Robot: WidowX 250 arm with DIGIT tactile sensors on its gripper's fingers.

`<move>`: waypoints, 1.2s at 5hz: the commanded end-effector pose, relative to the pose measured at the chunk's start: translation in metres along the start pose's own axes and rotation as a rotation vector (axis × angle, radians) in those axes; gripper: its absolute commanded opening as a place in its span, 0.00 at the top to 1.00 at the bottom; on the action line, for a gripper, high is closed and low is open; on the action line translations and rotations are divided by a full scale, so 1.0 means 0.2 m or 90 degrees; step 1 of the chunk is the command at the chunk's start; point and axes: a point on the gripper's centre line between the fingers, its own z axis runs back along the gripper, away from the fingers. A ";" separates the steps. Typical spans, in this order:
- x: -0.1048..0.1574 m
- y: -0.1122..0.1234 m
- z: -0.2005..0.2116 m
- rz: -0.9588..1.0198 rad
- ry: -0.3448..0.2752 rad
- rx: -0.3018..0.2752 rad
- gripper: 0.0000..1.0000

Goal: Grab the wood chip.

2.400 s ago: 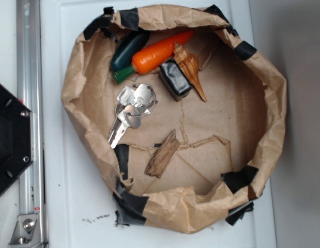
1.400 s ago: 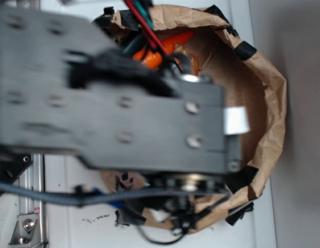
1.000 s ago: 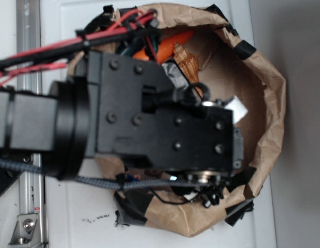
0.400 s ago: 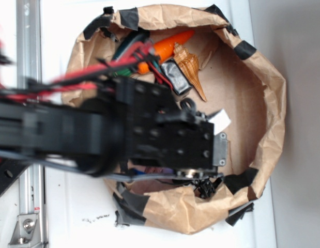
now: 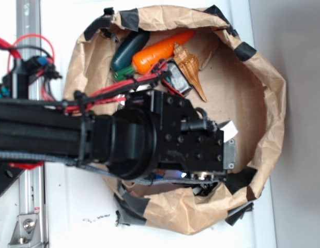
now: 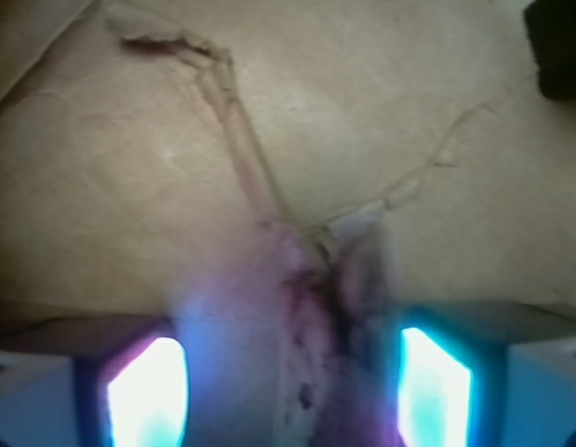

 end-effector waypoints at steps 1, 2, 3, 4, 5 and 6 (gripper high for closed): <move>0.10 0.05 0.09 -0.059 -0.014 -0.031 1.00; 0.22 0.05 0.34 -0.219 -0.074 -0.035 1.00; 0.30 0.05 0.59 -0.328 -0.081 -0.018 1.00; 0.28 0.04 0.76 -0.380 -0.086 -0.024 1.00; 0.16 0.09 0.86 -0.407 -0.090 -0.009 1.00; 0.12 0.18 0.85 -0.395 -0.111 0.006 1.00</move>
